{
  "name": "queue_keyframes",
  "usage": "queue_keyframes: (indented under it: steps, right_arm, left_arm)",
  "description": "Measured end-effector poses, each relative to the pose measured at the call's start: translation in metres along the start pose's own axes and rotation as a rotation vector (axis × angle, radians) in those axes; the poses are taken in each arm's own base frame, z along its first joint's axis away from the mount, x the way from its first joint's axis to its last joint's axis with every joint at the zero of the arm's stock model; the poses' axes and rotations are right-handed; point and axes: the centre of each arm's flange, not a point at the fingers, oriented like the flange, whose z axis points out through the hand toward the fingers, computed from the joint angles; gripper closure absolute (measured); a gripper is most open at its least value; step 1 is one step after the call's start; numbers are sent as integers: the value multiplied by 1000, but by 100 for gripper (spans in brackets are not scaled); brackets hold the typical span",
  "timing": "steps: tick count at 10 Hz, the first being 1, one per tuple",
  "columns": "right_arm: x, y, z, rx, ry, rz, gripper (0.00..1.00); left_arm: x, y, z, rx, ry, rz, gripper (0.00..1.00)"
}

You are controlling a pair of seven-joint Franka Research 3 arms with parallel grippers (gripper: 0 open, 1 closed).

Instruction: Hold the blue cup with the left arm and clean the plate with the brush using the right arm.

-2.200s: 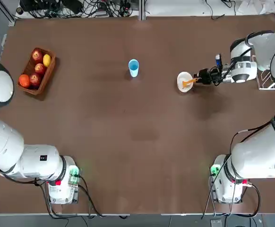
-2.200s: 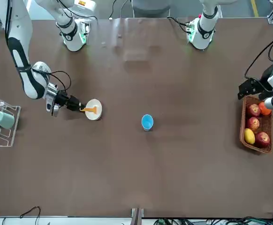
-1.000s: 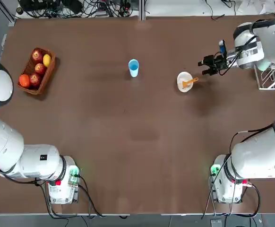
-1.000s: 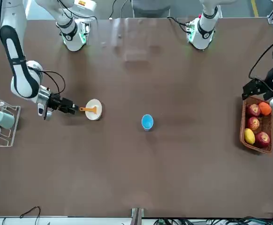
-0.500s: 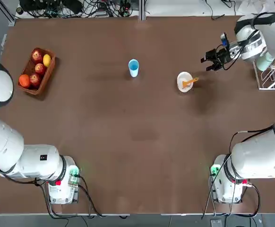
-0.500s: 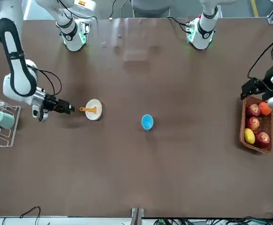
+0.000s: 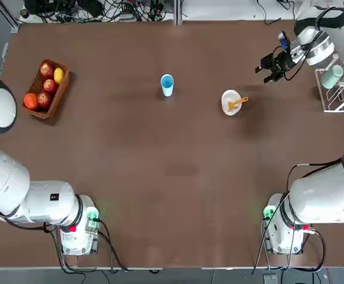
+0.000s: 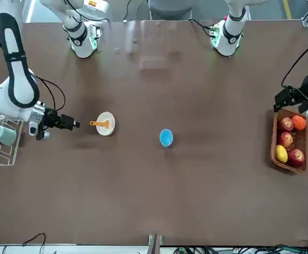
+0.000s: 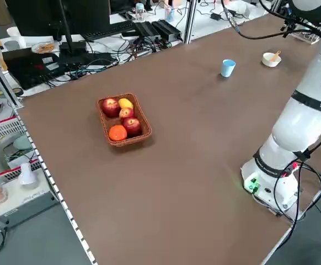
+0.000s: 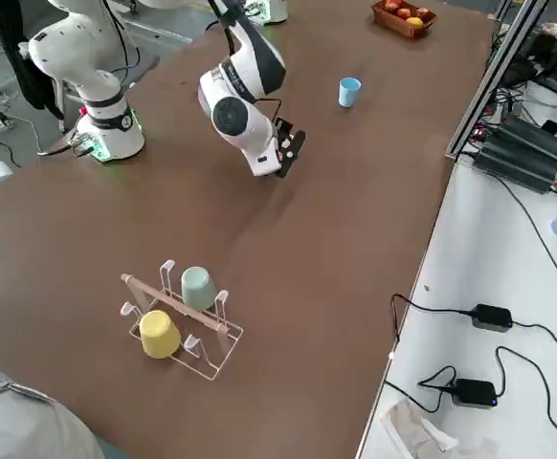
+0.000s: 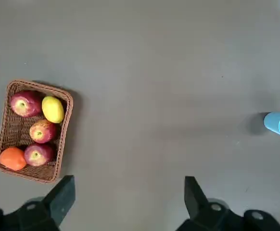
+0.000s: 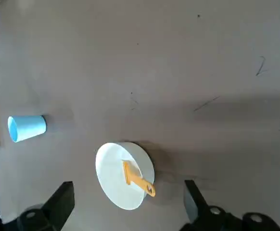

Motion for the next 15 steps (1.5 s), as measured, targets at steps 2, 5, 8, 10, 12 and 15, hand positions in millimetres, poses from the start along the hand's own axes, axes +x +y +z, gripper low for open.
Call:
queue_keyframes:
  steps: [2, 5, 8, 10, 12, 15]
  right_arm:
    - [10, -10, -14, -54, -18, 6, 0]
    - [26, -24, -37, -153, -25, 48, 0]
    - [39, -38, -61, -264, -30, 43, 0]
    - [50, -50, -80, -351, 1, 60, 0]
    - [61, -73, -98, -450, 35, 60, 0]
    - [70, -112, -137, -507, 54, 52, 0]
  left_arm:
    - [-4, -3, -7, 2, 5, -6, 0]
    - [-4, -3, -7, 1, 6, -6, 0]
    - [-4, -4, -7, 2, 6, -11, 0]
    - [-4, -5, -7, 2, 6, -12, 0]
    - [-4, -5, -7, 2, 6, -12, 0]
    - [-4, -3, -7, 1, 6, -7, 0]
